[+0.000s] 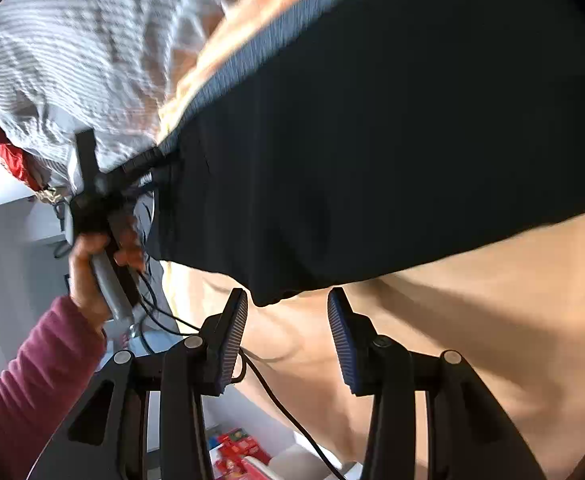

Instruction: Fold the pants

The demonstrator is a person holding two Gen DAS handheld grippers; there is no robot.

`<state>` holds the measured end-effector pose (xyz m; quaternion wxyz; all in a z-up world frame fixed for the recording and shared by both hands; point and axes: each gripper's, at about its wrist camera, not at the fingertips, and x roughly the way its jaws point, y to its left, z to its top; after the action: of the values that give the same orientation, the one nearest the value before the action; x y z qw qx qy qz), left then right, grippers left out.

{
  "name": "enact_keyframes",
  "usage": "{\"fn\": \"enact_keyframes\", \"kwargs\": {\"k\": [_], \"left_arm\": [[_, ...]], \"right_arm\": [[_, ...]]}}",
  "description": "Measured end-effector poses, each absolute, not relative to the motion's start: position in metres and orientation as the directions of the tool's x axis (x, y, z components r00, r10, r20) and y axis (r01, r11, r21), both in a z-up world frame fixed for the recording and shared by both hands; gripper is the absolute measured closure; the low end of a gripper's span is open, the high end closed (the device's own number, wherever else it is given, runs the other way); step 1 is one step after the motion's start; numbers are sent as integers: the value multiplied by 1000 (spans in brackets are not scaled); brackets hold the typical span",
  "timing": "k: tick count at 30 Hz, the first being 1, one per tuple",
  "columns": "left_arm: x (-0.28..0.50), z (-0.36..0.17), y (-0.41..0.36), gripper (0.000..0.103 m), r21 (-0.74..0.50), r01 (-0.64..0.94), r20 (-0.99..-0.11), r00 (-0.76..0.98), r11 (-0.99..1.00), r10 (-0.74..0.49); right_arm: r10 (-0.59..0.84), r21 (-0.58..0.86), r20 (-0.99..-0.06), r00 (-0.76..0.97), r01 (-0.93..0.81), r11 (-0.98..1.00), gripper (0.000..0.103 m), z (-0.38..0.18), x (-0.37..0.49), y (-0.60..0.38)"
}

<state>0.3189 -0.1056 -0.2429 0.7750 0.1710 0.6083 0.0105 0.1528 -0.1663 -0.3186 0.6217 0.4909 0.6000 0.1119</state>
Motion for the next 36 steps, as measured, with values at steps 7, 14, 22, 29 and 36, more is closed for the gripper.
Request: {"fn": "enact_keyframes", "kwargs": {"k": [7, 14, 22, 29, 36], "left_arm": [[322, -247, -98, 14, 273, 232, -937, 286, 934, 202], [329, -249, -94, 5, 290, 215, -930, 294, 933, 221], [302, -209, -107, 6, 314, 300, -926, 305, 901, 221], [197, -192, -174, 6, 160, 455, -977, 197, 876, 77], [122, -199, -274, 6, 69, 558, -992, 128, 827, -4]], "right_arm": [[692, 757, -633, 348, 466, 458, 80, -311, 155, -168], [712, 728, -653, 259, 473, 496, 85, -304, 131, -171], [658, 680, -717, 232, 443, 584, 55, -264, 92, -202], [537, 620, -781, 319, 506, 600, 43, -233, 75, -270], [453, 561, -824, 340, 598, 572, 43, -233, 25, -341]]}}
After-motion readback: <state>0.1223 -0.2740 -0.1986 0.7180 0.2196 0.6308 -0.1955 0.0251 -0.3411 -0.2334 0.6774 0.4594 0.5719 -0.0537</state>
